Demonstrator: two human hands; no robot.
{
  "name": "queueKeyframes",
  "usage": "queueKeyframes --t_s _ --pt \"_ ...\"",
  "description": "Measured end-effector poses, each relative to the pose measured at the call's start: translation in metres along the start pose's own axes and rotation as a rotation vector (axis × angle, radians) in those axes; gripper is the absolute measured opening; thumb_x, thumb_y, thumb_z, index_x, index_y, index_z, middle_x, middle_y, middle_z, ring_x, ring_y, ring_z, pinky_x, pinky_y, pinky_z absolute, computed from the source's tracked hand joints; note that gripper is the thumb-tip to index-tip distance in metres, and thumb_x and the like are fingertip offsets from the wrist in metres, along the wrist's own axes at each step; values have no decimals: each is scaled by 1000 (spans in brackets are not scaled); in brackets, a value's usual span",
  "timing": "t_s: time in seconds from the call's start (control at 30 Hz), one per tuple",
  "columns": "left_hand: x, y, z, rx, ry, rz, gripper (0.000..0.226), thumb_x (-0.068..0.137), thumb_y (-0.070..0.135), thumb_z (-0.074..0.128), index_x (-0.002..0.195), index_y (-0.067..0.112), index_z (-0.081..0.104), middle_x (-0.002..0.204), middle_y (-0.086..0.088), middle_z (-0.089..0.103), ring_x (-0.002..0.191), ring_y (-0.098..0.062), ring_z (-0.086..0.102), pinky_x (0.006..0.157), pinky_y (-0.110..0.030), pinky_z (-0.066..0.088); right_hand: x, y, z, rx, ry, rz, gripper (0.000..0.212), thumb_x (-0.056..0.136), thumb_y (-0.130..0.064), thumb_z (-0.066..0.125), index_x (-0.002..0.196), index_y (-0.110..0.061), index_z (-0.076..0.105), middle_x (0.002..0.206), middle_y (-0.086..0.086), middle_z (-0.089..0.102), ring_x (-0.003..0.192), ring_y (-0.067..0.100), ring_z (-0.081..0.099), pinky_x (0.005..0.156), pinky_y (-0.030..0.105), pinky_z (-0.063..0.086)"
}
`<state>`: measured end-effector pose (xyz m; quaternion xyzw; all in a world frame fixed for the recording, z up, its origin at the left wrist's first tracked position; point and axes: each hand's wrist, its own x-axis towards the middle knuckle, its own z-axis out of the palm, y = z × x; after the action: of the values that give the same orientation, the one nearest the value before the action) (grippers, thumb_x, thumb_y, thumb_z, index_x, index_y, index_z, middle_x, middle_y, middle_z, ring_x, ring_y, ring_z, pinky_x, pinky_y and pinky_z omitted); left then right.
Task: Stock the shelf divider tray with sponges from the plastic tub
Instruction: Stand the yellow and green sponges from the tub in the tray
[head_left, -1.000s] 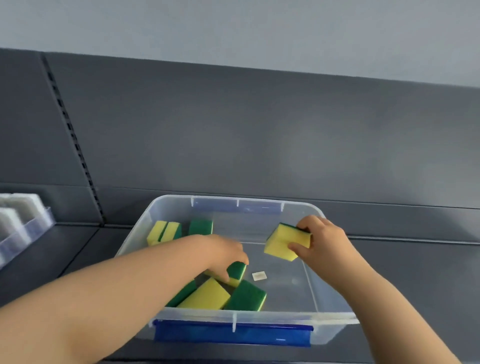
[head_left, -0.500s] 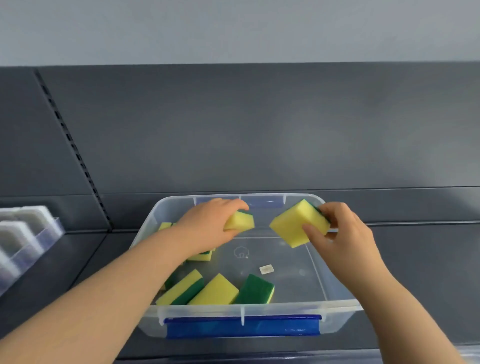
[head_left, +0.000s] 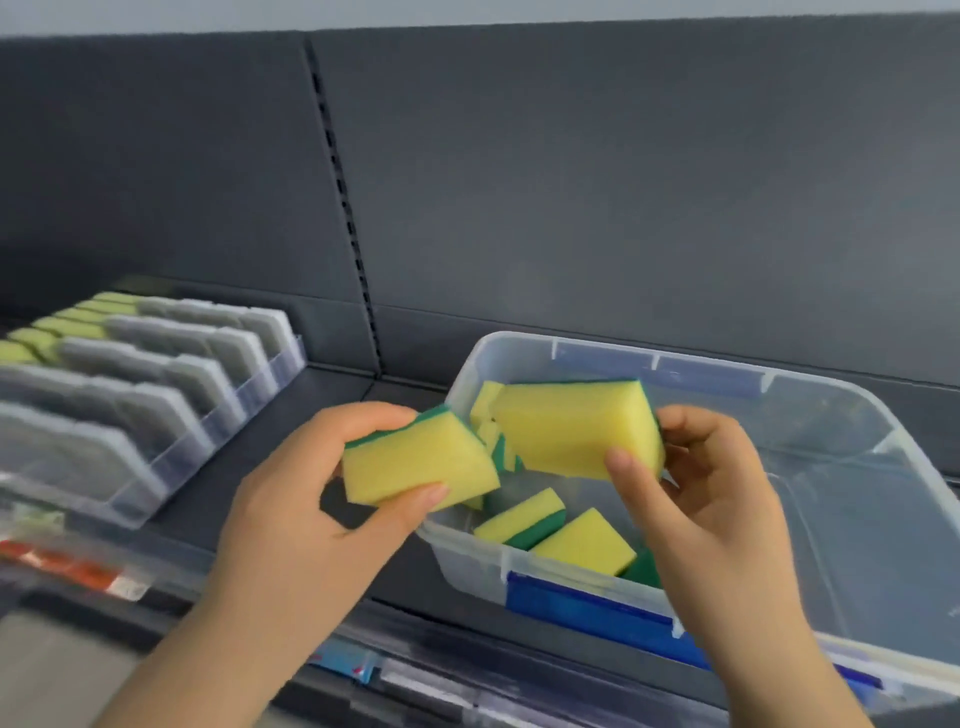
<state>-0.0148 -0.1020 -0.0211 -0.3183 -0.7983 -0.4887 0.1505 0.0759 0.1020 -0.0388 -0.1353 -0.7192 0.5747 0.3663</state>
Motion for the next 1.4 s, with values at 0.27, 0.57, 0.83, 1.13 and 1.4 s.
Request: queueKeyframes --t_s 0.27,0.57,0.83,1.13,1.4 --pt "-42 -73 -152 -35 190 35 42 71 43 70 109 47 53 107 6 62 94 -10 62 72 -11 47 -62 -54 141 110 -122 -56 30 63 -34 65 89 -28 53 81 -14 65 68 0 60 61 9 46" --pt "-107 -150 -318 95 355 -78 42 67 44 78 102 47 55 100 16 63 86 -4 62 67 -15 49 -138 -81 299 101 -310 -58 33 67 -38 61 99 -29 62 92 -14 70 81 -1 64 69 8 47" --pt "-116 -195 -377 36 486 -190 43 61 35 71 96 55 56 93 27 64 81 6 62 63 -1 43 -142 -108 400 82 -459 -77 26 71 -35 61 97 -34 60 94 -21 67 84 -4 62 66 5 44" --pt "-47 -278 -424 60 459 -199 41 65 44 74 101 51 56 99 21 65 82 3 64 60 -10 50 -82 -90 503 146 -449 -99 31 71 -32 63 101 -31 61 97 -15 68 85 -2 64 67 6 47" --pt "74 -360 -452 136 293 -101 44 69 39 74 107 50 54 103 21 62 91 3 62 70 -7 48 10 -72 587 39 -350 -46 30 71 -37 59 101 -34 62 93 -22 68 86 -5 63 64 2 44"
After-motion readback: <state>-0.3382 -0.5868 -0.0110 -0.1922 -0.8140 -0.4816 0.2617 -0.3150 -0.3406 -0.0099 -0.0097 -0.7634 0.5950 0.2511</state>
